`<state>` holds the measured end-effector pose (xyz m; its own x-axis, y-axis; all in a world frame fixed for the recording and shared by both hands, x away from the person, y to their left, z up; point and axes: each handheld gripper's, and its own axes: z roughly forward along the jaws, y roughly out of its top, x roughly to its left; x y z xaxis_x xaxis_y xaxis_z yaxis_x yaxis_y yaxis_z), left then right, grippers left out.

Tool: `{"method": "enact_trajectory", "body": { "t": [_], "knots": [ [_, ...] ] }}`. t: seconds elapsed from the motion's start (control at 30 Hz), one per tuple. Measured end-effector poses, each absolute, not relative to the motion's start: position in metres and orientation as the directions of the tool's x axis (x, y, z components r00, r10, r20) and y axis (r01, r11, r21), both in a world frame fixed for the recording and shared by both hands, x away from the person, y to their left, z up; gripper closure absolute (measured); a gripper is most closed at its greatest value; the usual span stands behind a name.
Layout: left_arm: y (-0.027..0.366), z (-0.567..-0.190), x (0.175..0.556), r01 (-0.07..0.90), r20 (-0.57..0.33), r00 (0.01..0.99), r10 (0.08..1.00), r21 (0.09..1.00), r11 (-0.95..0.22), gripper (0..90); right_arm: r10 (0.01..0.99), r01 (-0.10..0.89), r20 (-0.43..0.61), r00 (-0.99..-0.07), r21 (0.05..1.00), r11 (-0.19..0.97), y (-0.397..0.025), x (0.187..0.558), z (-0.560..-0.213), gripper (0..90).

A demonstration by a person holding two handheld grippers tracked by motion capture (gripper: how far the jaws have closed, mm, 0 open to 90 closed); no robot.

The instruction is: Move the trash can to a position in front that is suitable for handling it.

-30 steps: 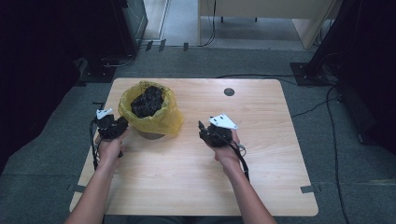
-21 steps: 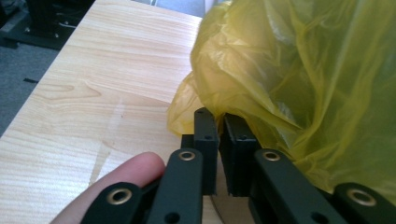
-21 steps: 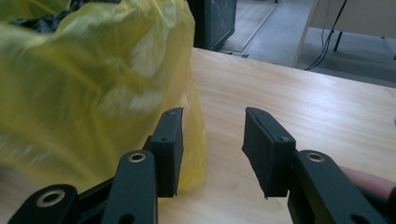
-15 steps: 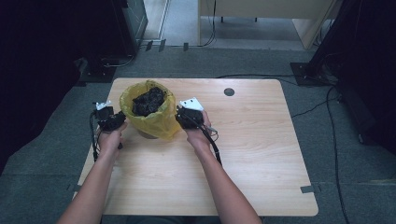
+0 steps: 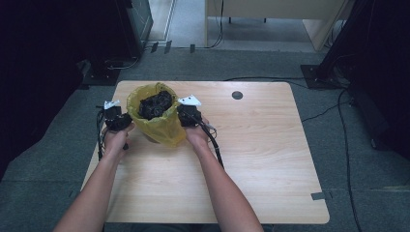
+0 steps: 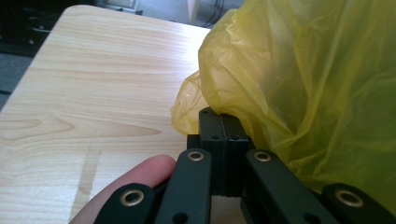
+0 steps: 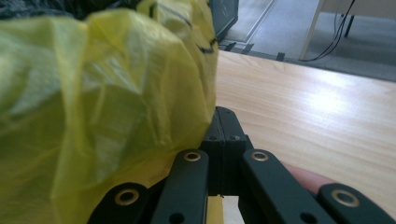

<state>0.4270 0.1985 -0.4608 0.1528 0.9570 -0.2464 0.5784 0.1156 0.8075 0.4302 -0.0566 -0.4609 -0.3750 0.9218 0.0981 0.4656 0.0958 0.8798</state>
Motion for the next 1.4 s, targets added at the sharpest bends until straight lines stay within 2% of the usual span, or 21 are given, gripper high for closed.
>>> {"method": "enact_trajectory", "body": {
  "t": [0.07,0.23,0.53,0.73,1.4],
  "knots": [
    [0.197,-0.461,0.426,0.578,-0.242,0.161,0.957,0.809,0.107,90.0,0.919,0.469,0.12,-0.374,0.88,0.076,-0.059,0.43,-0.462,90.0],
    [0.189,-0.46,0.421,0.58,-0.214,0.195,0.957,0.812,0.063,90.0,0.923,0.45,0.085,-0.375,0.887,0.101,-0.065,0.423,-0.462,90.0],
    [0.167,-0.461,0.399,0.563,-0.185,0.227,0.956,0.826,0.026,90.0,0.913,0.448,0.103,-0.394,0.889,0.093,-0.091,0.405,-0.464,90.0],
    [0.15,-0.462,0.378,0.567,-0.21,0.23,0.95,0.822,0.044,90.0,0.908,0.451,0.096,-0.408,0.886,0.11,-0.11,0.389,-0.464,90.0],
    [0.098,-0.465,0.313,0.551,-0.201,0.285,0.937,0.834,0.011,90.0,0.906,0.471,0.091,-0.414,0.873,0.127,-0.166,0.337,-0.465,90.0]
  ]
}}
